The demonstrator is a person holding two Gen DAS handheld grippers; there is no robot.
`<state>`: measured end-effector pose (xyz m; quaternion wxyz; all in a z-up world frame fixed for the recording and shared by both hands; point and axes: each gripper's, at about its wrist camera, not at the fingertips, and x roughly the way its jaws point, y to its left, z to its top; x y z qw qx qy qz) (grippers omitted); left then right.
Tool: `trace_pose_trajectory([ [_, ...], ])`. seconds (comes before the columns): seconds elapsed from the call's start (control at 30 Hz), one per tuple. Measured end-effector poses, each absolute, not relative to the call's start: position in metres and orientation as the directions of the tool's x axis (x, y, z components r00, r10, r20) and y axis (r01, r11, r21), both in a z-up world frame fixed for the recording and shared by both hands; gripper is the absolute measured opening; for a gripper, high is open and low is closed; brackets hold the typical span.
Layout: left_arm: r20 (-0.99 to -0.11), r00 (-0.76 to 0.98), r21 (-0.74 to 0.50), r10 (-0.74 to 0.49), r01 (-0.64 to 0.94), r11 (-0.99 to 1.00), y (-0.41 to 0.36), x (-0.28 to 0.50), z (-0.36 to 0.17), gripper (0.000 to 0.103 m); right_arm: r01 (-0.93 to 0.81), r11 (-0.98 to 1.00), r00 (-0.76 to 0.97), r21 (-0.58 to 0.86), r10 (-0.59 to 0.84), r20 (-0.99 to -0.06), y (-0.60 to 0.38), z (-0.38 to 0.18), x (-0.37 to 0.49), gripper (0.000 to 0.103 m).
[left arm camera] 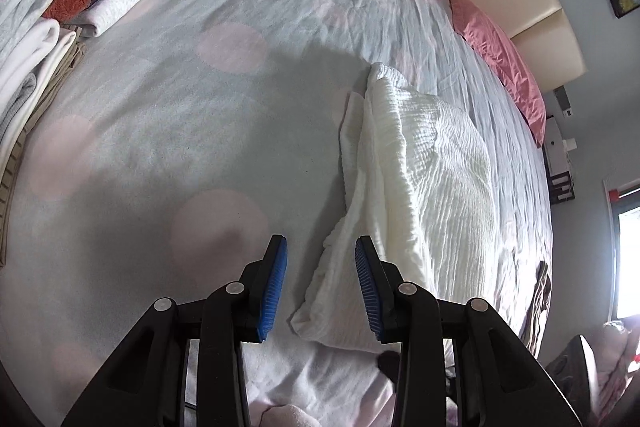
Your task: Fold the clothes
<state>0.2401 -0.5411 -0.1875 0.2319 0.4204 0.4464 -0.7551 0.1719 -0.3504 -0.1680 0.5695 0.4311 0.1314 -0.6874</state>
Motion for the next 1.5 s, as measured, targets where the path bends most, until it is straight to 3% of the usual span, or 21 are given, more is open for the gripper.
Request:
trace_pose_trajectory([
  [0.23,-0.849,-0.517,-0.492,0.110,0.697,-0.521,-0.535,0.221,-0.201,0.039,0.888,-0.328,0.055,0.324,-0.622,-0.781,-0.369,-0.205,0.182,0.007],
  [0.37,-0.856,-0.498,-0.487,0.139,0.685,-0.542,-0.531,0.217,-0.205,0.046,0.877,-0.334,0.080,0.346,-0.607,-0.790,-0.364,-0.212,0.180,0.011],
  [0.47,-0.856,-0.499,-0.483,0.139,0.672,-0.561,-0.528,0.212,-0.203,0.049,0.854,-0.330,0.117,0.401,-0.631,-0.767,-0.346,-0.201,0.175,0.020],
  [0.67,-0.844,-0.522,-0.480,0.125,0.629,-0.611,-0.517,0.206,-0.191,0.050,0.822,-0.403,0.015,0.401,-0.689,-0.724,-0.277,-0.162,0.152,0.031],
  [0.73,-0.860,-0.497,-0.445,0.112,0.626,-0.640,-0.510,0.201,-0.190,0.050,0.778,-0.488,-0.060,0.396,-0.685,-0.726,-0.251,-0.158,0.134,0.034],
  [0.87,-0.918,-0.392,-0.324,0.064,0.644,-0.693,-0.499,0.192,-0.201,0.050,0.642,-0.655,-0.170,0.399,-0.629,-0.758,-0.211,-0.169,0.098,0.052],
  [1.23,-0.968,-0.235,-0.231,0.092,0.678,-0.698,-0.499,0.181,-0.235,0.050,0.369,-0.720,-0.064,0.588,-0.651,-0.757,-0.194,-0.231,0.056,0.053],
  [1.37,-0.980,-0.189,-0.171,0.058,0.667,-0.725,-0.493,0.174,-0.238,0.050,0.361,-0.709,-0.058,0.605,-0.665,-0.744,-0.194,-0.236,0.053,0.054],
  [1.43,-0.983,-0.178,-0.150,0.041,0.660,-0.736,-0.490,0.173,-0.237,0.050,0.385,-0.703,-0.055,0.598,-0.664,-0.746,-0.195,-0.235,0.056,0.049],
  [1.5,-0.984,-0.176,-0.141,0.031,0.657,-0.740,-0.488,0.173,-0.237,0.049,0.389,-0.684,-0.031,0.617,-0.679,-0.734,-0.197,-0.236,0.057,0.034],
])
